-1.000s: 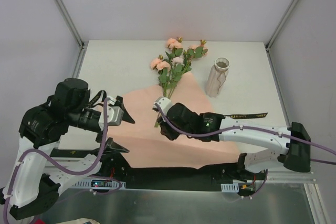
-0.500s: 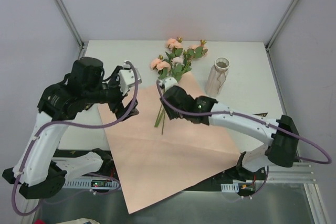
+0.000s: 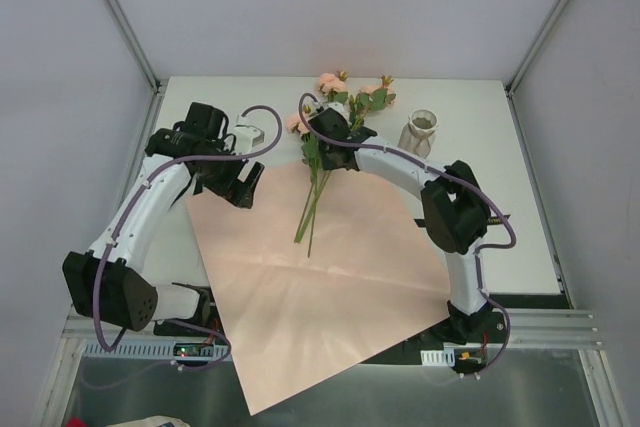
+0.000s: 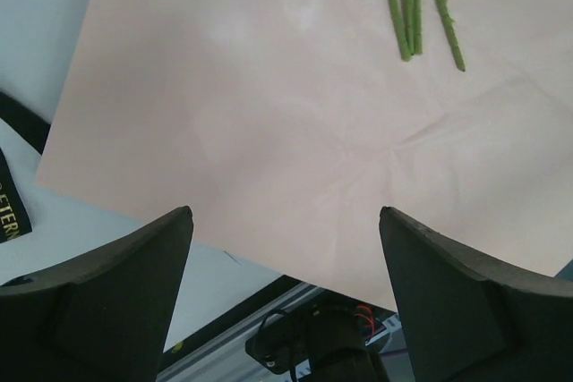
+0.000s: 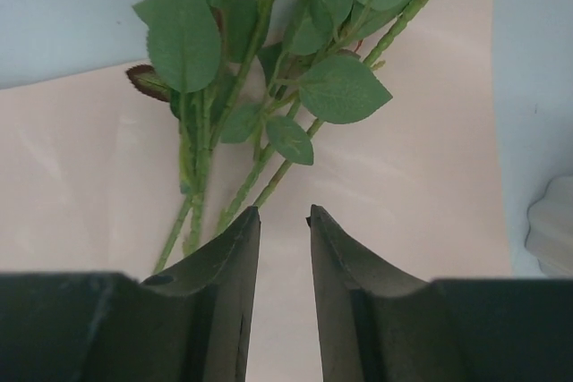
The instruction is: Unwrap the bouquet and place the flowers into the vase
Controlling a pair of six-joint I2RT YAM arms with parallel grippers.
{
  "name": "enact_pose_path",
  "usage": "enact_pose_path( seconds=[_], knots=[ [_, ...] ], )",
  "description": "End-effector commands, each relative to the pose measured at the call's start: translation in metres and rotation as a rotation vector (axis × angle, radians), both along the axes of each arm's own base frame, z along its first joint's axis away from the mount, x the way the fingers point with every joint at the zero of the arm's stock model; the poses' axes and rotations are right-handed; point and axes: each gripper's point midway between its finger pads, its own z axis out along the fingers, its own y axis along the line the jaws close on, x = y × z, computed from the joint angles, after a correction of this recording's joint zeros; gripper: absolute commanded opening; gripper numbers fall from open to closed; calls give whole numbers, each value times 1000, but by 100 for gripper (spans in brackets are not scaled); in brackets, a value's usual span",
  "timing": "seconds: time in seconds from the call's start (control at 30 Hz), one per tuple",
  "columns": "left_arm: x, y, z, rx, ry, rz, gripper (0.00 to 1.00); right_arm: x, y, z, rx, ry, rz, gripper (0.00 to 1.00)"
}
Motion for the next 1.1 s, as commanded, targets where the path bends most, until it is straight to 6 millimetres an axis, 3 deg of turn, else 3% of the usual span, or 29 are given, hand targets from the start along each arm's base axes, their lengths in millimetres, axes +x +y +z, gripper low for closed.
enact_pose_path(
  seconds=[0.0, 0.2, 0.4, 0.5, 0.67, 1.07],
  knots=[
    [23, 15, -24, 50, -20, 61, 84, 25, -1, 8, 49, -42, -63, 32],
    [35, 24, -61, 129, 20, 73, 81, 38, -13, -17, 41, -5, -104, 31],
    [33, 19, -77, 104, 38, 56, 80, 45, -8, -24, 80, -4, -98, 31],
    [32, 20, -83, 110, 40, 47, 80, 49, -9, -22, 93, -12, -108, 32],
    [31, 20, -89, 111, 37, 43, 79, 52, -11, -31, 110, 10, -132, 46],
    [32, 22, -89, 111, 13, 51, 79, 58, -23, -60, 83, 62, -186, 38]
  ],
)
